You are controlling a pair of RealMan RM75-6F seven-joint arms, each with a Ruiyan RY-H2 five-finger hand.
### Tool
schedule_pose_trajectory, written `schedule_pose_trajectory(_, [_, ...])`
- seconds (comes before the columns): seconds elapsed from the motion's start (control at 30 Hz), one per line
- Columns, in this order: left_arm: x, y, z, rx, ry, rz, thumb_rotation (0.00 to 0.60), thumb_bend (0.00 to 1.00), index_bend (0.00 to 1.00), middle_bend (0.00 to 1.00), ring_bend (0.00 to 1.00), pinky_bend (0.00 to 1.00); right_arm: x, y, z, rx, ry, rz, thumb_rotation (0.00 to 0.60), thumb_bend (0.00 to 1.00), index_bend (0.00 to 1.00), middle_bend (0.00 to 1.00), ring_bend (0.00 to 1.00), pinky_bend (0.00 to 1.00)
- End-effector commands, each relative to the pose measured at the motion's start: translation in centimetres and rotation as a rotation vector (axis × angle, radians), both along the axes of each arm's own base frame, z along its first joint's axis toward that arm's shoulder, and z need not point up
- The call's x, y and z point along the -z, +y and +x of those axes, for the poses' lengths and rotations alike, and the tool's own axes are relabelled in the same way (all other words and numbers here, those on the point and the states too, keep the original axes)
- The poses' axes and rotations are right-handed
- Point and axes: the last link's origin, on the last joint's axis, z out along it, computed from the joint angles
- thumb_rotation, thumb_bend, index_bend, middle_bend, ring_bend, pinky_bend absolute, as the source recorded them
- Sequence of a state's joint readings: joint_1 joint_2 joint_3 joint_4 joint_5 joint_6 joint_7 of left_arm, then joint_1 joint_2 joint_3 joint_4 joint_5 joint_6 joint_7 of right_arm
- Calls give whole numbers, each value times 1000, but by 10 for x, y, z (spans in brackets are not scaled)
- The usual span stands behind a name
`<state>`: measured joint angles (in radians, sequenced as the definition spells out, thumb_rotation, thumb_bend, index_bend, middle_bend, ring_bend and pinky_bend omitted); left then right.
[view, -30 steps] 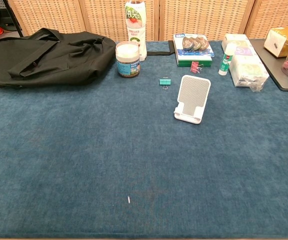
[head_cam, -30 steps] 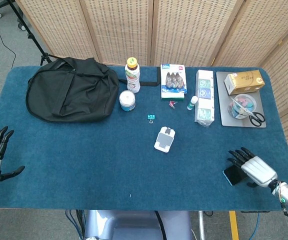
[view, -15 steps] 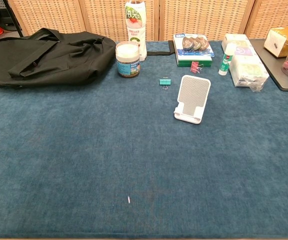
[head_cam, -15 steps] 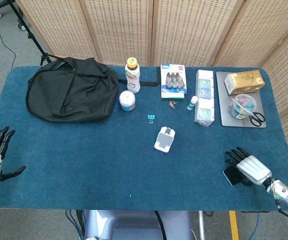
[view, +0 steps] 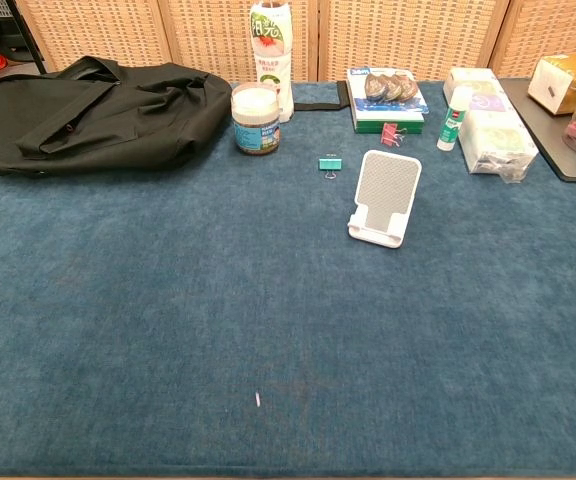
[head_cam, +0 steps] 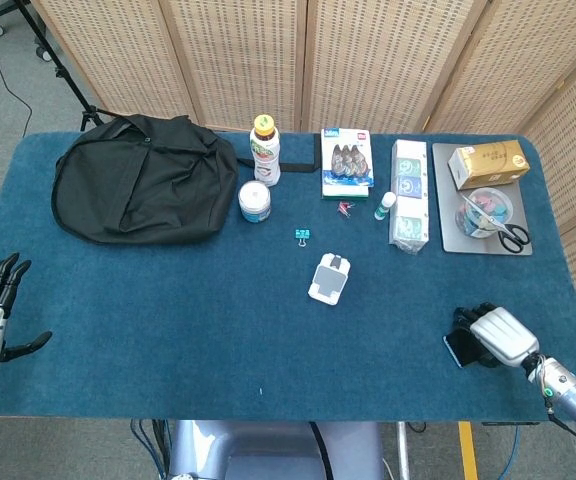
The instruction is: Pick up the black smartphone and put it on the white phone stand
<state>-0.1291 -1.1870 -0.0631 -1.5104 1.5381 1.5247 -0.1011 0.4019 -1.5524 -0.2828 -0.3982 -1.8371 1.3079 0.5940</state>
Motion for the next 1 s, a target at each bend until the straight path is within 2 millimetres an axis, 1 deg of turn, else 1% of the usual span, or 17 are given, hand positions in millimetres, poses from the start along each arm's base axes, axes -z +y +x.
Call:
schedule_pose_trajectory(0.03, [0,0,0,1,-1,1,600,0,0,0,0,0,-3,1,3,-26,-16,-21,600,360,549,492,406,341])
schedule_pose_trajectory(0.33, [-3,-1,1,7,-10,5,600,0,0,0,0,0,-19,-5,29,-202,-58,-100,600,363,554,496,409,344])
schedule_pose_trajectory(0.47, [-5,-2,1,12,-15,8,600,0,0,0,0,0,-26,-14,51,-323,-62,-136,600,363,554,496,409,344])
schedule_pose_trajectory(0.53, [-6,-3,1,14,-18,10,600,0,0,0,0,0,-30,-24,69,-405,-58,-159,600,363,554,496,409,344])
schedule_pose_trajectory(0.63, [-7,-4,2,19,-21,11,600,0,0,0,0,0,-32,-38,103,-554,-26,-213,600,363,554,496,409,344])
schedule_pose_trajectory(0.67, [-8,-4,1,19,-22,12,600,0,0,0,0,0,-32,-41,110,-582,-15,-225,600,363,554,496,409,344])
schedule_pose_trajectory(0.73, [-8,-4,1,20,-24,13,600,0,0,0,0,0,-28,-47,134,-665,31,-262,600,363,554,496,409,344])
schedule_pose_trajectory(0.8, [-9,-5,1,21,-28,13,600,0,0,0,0,0,-22,-51,157,-733,83,-294,600,363,554,495,409,344])
schedule_pose_trajectory(0.83, [-10,-5,2,24,-34,16,600,0,0,0,0,0,-10,-57,185,-823,132,-330,600,363,554,495,409,345])
schedule_pose_trajectory(0.87, [-11,-5,1,23,-37,17,600,0,0,0,0,0,-2,-59,199,-840,165,-350,600,363,554,496,409,345])
schedule_pose_trajectory(0.93, [-12,-6,1,22,-42,16,600,0,0,0,0,0,6,-58,218,-848,216,-384,600,363,554,496,409,347])
schedule_pose_trajectory(1.0, [-12,-5,0,19,-39,12,600,0,0,0,0,0,12,-55,233,-880,257,-420,600,363,554,498,409,347])
